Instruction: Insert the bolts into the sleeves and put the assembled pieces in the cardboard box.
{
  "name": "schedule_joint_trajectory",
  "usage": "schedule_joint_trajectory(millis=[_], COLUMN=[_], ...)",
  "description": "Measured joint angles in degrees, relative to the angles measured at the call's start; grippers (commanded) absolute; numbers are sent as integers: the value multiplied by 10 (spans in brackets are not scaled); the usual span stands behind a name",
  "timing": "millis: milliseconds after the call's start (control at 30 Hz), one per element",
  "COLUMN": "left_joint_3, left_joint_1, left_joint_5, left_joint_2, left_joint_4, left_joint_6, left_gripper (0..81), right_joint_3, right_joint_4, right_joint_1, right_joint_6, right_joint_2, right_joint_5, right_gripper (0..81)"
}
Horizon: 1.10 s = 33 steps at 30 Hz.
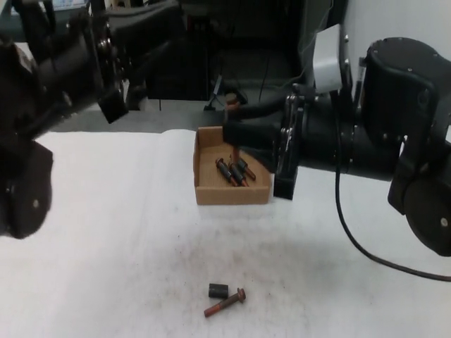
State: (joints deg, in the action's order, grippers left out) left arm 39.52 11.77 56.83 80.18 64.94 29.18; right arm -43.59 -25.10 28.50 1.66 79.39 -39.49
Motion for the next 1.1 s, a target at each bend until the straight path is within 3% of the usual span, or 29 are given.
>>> schedule_joint_trajectory(millis=[33,167,233,267,333,467,600,867,1100], left_joint_3=[0,31,70,113,148,187,191,195,195], left_joint_1=[-5,-6,-8,-8,-8,-8,-8,-3,-4], left_joint_5=[-38,-221,-314,-384,-416,-424,-382,-356,-353], left_joint_2=[-6,-9,4,12,29,65,84,84,84], left_joint_4=[-81,-376,-574,-742,-862,-1018,-1078,-1087,-1087], left_joint_6=[-79,-238,-322,-403,-444,-467,-445,-433,-430], left_gripper=[3,3,3,3,3,3,3,3,3], right_joint_3=[0,0,-4,-15,-33,-64,-130,-259,-433], right_joint_4=[2,23,56,118,187,260,339,446,565], right_joint_1=[-3,-10,-10,-10,-10,-10,-11,-11,-25], right_joint_6=[0,0,0,0,-6,-17,-17,-17,-17], right_joint_2=[0,0,0,0,0,6,35,135,298], right_joint_5=[10,66,112,165,211,247,273,299,306], right_gripper=[8,8,8,8,8,8,8,8,8])
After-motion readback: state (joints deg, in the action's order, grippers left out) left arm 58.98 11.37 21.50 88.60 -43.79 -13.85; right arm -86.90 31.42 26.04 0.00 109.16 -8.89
